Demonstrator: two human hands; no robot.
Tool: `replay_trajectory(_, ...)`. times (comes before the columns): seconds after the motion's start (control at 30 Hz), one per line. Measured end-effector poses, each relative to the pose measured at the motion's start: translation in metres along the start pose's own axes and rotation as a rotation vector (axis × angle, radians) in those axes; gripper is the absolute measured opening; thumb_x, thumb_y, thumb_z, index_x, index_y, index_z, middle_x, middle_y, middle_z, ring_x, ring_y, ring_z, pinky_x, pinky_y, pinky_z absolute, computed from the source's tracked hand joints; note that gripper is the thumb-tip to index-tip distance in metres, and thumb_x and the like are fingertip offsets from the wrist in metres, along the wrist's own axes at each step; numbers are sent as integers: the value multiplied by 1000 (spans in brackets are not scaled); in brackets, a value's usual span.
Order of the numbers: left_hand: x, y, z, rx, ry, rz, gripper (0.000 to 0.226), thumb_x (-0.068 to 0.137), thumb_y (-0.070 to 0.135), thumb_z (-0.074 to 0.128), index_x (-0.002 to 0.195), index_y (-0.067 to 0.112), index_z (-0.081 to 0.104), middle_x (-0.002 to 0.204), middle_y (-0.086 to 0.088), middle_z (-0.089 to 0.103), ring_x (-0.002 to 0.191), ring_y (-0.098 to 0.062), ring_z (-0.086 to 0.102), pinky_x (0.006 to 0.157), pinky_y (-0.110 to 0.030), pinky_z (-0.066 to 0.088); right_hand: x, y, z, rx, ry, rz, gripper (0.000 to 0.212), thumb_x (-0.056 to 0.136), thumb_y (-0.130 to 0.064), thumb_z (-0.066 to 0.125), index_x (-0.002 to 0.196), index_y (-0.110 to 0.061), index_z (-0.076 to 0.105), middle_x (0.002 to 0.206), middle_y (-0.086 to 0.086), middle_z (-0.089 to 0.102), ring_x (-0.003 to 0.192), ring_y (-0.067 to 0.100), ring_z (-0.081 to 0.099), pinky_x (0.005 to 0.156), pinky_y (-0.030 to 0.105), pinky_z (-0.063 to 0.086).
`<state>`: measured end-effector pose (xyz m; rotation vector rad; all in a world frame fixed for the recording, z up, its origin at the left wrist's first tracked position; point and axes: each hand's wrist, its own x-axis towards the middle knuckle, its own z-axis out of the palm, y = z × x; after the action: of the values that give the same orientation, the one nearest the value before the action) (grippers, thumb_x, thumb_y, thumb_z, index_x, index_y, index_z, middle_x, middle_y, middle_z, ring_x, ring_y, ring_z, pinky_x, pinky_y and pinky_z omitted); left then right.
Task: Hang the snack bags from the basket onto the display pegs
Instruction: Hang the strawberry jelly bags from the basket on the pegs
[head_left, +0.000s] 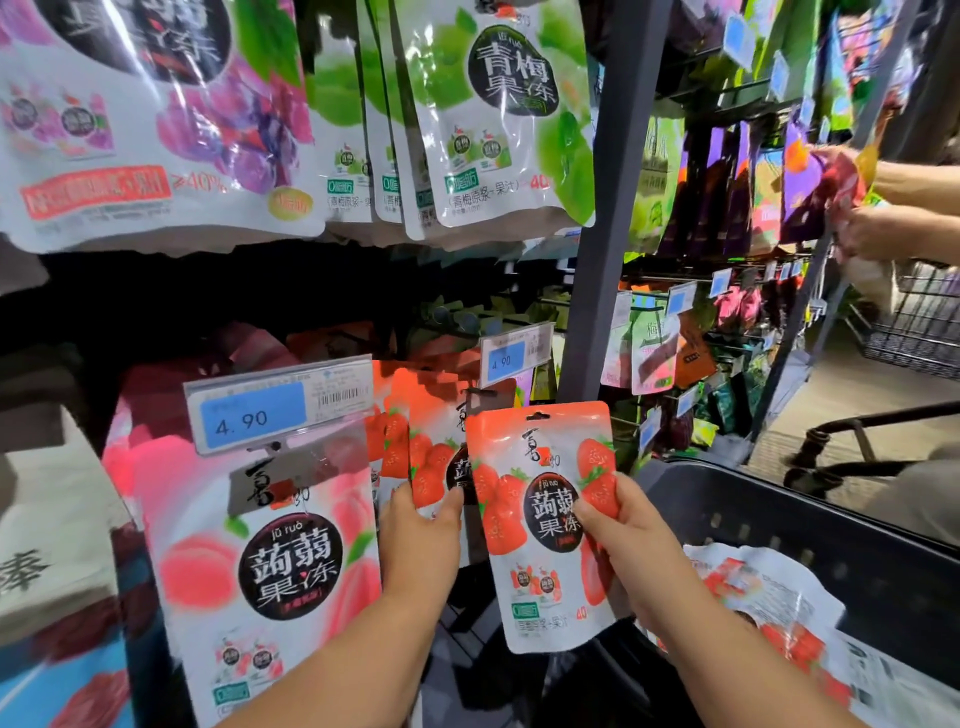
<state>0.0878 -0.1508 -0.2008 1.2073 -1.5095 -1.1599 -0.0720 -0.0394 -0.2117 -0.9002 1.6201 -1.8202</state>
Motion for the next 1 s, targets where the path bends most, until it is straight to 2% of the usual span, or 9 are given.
replay_trajectory(0.13, 0, -1, -4, -93, 15, 43, 15, 94, 27, 62, 104, 16, 60, 106, -4, 63, 101, -25, 58, 83, -31, 41, 5, -2, 15, 35, -48, -5, 21, 96, -6, 60, 107, -23, 66, 105, 10, 74, 99, 30, 71, 89, 50, 55)
replay_trajectory(0.23, -4, 5, -7, -170, 9, 39, 13, 98, 25, 55, 107, 16, 56, 108, -2, 60, 102, -22, 55, 81, -29, 36, 8, -4, 26, 54, -66, 7, 21, 97, -6, 58, 108, -22, 64, 104, 8, 75, 98, 28, 72, 89, 49, 55)
replay_trajectory(0.33, -9, 13, -12, -283, -9, -21, 9, 102, 28, 45, 101, 20, 48, 92, 0, 56, 83, -16, 53, 68, -30, 35, 12, -3, 35, 60, -83, 7, 20, 96, -9, 61, 107, -24, 65, 109, 13, 73, 102, 32, 70, 93, 53, 54)
replay_trajectory(0.43, -11, 17, -16, -323, -54, -70, 19, 105, 35, 33, 88, 30, 40, 88, 8, 49, 91, -19, 44, 83, -27, 28, 17, -3, 42, 56, -77, -3, 17, 83, -22, 66, 98, -30, 68, 110, 16, 72, 105, 35, 68, 96, 57, 52)
replay_trajectory(0.57, -15, 19, -17, -348, -83, -55, 22, 105, 43, 25, 119, 32, 38, 118, 7, 45, 112, -15, 39, 98, -29, 25, 22, -3, 47, 41, -68, 2, 18, 80, -27, 66, 97, -32, 69, 108, 12, 73, 104, 32, 70, 95, 56, 53)
replay_trajectory(0.67, -18, 22, -18, -328, -95, -8, 22, 101, 42, 37, 116, 26, 38, 103, 11, 50, 92, -8, 49, 82, -21, 29, 26, -1, 49, 42, -53, 14, 17, 93, -16, 63, 108, -24, 65, 108, 11, 74, 101, 30, 71, 93, 53, 55)
replay_trajectory(0.77, -20, 18, -17, -151, -118, 26, 50, 89, 47, 59, 128, 26, 35, 128, 1, 42, 109, -15, 44, 91, -25, 29, 27, -3, 54, 81, -47, 22, 22, 98, -6, 56, 117, -16, 61, 111, 13, 73, 102, 31, 70, 91, 50, 56)
replay_trajectory(0.87, -18, 15, -14, 12, -119, 45, 79, 81, 47, 71, 141, 24, 26, 144, -4, 28, 132, -21, 30, 103, -32, 26, 30, -9, 62, -28, -1, 1, 18, 98, -8, 56, 109, -21, 63, 104, 8, 73, 97, 23, 70, 85, 40, 57)
replay_trajectory(1.0, -16, 14, -9, 51, -77, 38, 86, 82, 41, 72, 147, 21, 20, 152, -7, 21, 139, -23, 24, 109, -36, 23, 34, -15, 73, -286, 42, -30, 10, 96, -21, 58, 98, -31, 58, 103, 4, 70, 100, 23, 66, 93, 42, 53)
